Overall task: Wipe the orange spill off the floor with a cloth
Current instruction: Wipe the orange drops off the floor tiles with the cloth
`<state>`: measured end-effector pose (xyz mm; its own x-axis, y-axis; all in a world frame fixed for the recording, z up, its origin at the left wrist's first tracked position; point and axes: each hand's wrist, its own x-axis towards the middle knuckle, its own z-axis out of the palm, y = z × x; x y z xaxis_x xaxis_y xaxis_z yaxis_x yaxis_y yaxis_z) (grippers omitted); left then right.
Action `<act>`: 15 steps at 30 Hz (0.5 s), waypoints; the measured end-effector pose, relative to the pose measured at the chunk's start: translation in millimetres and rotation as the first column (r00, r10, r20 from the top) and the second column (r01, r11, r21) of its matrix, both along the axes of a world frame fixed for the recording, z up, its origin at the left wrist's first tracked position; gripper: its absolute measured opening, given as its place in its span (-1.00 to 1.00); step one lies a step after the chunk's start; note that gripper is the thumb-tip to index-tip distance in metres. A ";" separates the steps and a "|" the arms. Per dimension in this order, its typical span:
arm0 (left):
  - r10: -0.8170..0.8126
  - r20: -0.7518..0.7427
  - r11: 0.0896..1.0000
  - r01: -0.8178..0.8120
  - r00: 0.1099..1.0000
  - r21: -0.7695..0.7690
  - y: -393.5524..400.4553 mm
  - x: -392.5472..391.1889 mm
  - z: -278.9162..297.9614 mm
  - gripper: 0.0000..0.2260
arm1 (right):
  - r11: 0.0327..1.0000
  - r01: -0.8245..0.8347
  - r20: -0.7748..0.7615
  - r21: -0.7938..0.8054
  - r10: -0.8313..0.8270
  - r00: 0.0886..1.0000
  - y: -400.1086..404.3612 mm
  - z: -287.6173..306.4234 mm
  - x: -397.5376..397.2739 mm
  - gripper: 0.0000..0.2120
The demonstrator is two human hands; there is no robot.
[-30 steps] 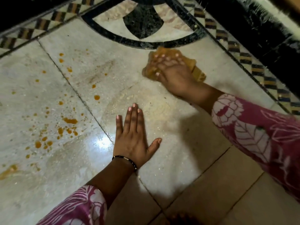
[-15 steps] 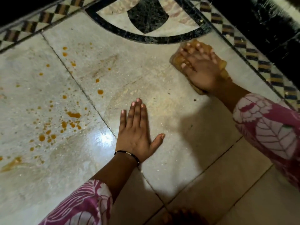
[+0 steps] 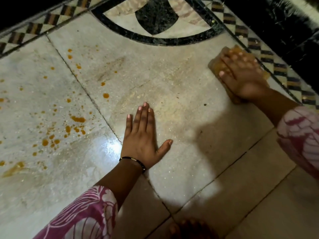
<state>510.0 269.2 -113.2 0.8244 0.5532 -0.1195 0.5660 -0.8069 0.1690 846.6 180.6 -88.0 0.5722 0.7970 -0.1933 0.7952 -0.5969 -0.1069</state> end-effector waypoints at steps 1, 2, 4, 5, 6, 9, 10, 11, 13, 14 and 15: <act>0.000 -0.001 1.000 0.000 1.000 0.001 0.0 0.2 0.1 -0.15 | 1.000 0.020 -0.006 -0.006 -0.020 1.000 20.0 -0.2 -1.6 -0.38; 0.001 0.000 1.000 -0.001 1.000 0.003 0.1 0.3 0.9 -0.15 | 1.000 0.001 -0.011 -0.005 -0.001 1.000 38.3 0.8 -10.1 -0.41; 0.007 0.006 1.000 -0.007 1.000 -0.005 0.2 0.8 1.5 -0.15 | 0.990 -0.140 -0.014 0.006 0.140 0.990 59.4 0.8 -42.8 -0.45; 0.010 0.003 1.000 -0.010 1.000 -0.010 0.4 0.7 1.6 -0.15 | 0.970 -0.242 -0.017 0.021 0.243 0.970 61.0 -0.7 -64.5 -0.45; 0.014 0.004 1.000 -0.014 1.000 -0.014 0.3 0.4 1.6 -0.15 | 0.937 -0.348 -0.011 0.029 0.348 0.937 55.2 -1.3 -86.9 -0.43; 0.020 0.025 0.999 -0.020 0.999 -0.026 0.7 -1.8 0.3 -0.14 | 0.842 -0.540 0.041 -0.006 0.539 0.841 11.4 -6.3 -123.0 -0.43; 0.020 0.036 0.999 -0.019 0.999 -0.032 1.0 -1.3 -0.5 -0.14 | 0.837 -0.547 0.053 -0.006 0.547 0.836 -3.9 -7.3 -121.6 -0.43; 0.022 0.044 0.999 -0.020 0.999 -0.032 0.7 -0.9 -1.1 -0.14 | 0.842 -0.539 0.058 -0.004 0.539 0.841 -16.0 -7.7 -115.6 -0.42; 0.032 0.047 0.999 -0.030 0.998 -0.035 0.4 -1.4 -2.6 -0.14 | 0.874 -0.485 0.055 -0.032 0.486 0.872 -20.9 -5.4 -99.7 -0.37; 0.032 0.046 0.999 -0.030 0.998 -0.042 0.1 -1.2 -2.5 -0.14 | 0.895 -0.443 0.059 -0.049 0.445 0.893 -15.0 -2.8 -93.8 -0.34; 0.033 0.049 0.998 -0.031 0.998 -0.047 -0.3 -1.6 -2.9 -0.14 | 0.918 -0.394 0.073 -0.044 0.397 0.915 -2.7 -0.7 -90.1 -0.32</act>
<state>508.5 269.0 -116.1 0.8118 0.5744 -0.1047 0.5815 -0.7792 0.2340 756.5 178.0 -88.7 0.2257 0.9563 -0.1860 0.9721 -0.2337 -0.0220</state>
